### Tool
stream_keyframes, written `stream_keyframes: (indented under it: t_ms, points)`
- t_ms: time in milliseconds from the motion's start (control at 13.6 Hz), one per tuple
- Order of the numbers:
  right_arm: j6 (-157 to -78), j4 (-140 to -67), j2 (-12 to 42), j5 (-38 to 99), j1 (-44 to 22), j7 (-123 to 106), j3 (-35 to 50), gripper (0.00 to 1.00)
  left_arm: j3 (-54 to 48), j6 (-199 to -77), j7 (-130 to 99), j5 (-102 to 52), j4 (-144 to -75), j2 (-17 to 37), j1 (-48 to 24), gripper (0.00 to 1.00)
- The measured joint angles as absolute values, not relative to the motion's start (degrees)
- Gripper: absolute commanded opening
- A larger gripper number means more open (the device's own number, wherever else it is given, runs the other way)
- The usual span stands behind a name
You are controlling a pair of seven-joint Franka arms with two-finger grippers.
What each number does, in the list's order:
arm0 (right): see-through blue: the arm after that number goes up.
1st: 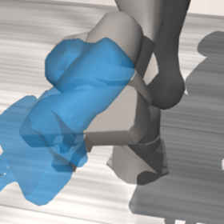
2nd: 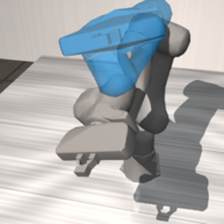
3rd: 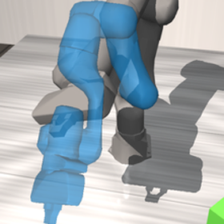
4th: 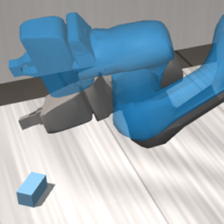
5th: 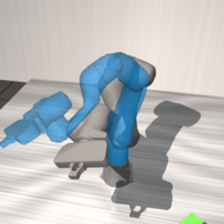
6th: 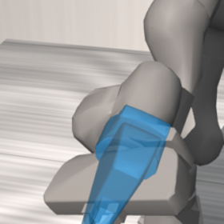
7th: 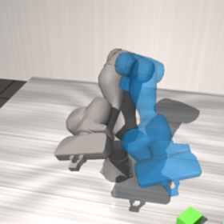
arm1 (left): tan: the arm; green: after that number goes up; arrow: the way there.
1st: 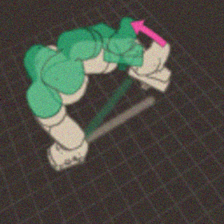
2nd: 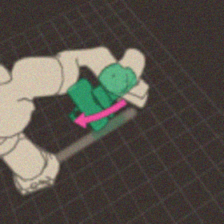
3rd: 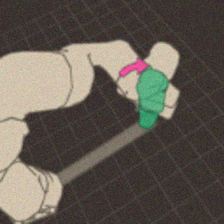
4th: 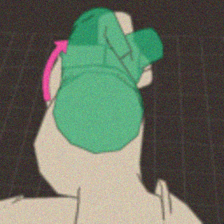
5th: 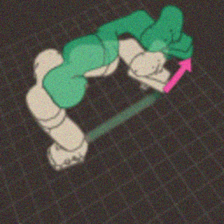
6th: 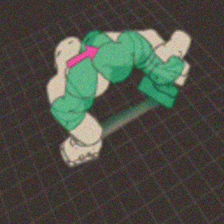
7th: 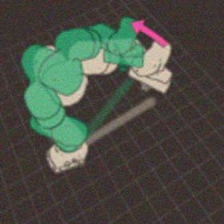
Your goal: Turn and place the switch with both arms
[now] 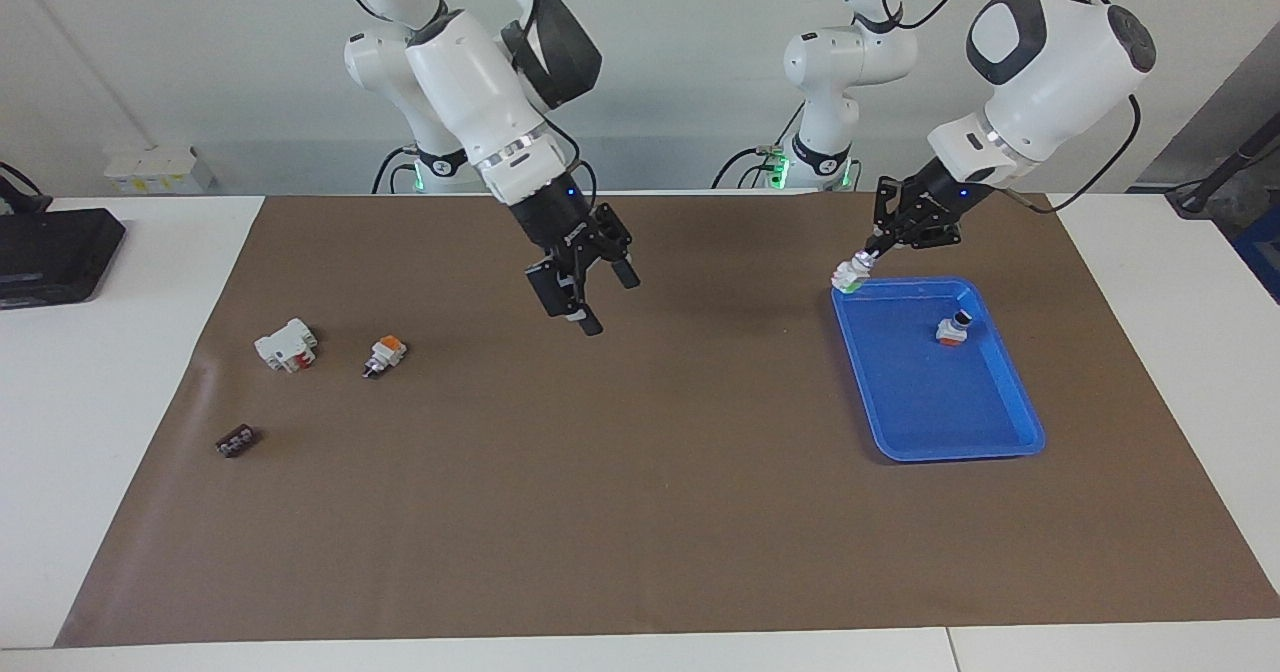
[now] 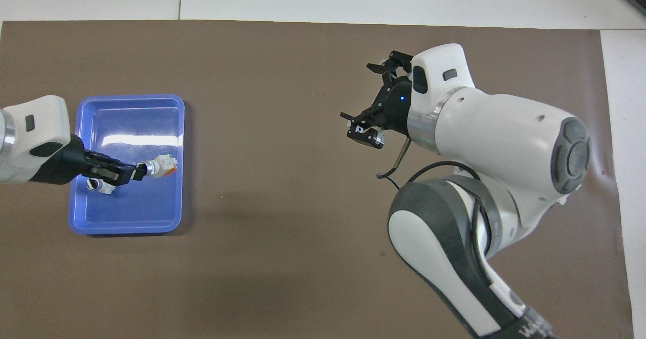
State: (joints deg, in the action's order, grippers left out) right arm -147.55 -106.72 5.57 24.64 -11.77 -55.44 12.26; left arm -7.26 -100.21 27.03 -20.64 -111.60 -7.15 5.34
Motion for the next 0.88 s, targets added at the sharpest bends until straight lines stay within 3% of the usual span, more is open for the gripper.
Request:
stream_keyframes:
  t_ms: [293, 586, 879]
  points:
    - [-144.34, -106.71, 5.57, 24.29, -4.30, -52.63, 11.92, 1.00, -7.14, -100.49, 24.55, -12.23, -113.30, -6.35, 9.94, 0.00]
    - [-142.50, -106.52, 5.56, 12.47, 0.82, -34.23, 11.89, 1.00, -7.18, -105.48, 21.25, -7.18, -114.84, -1.67, 10.73, 0.00]
    - [-129.97, -103.72, 4.17, -0.80, -0.17, -14.88, 9.73, 1.00, -7.17, -112.60, 16.54, -6.19, -116.26, 2.73, 10.92, 0.00]
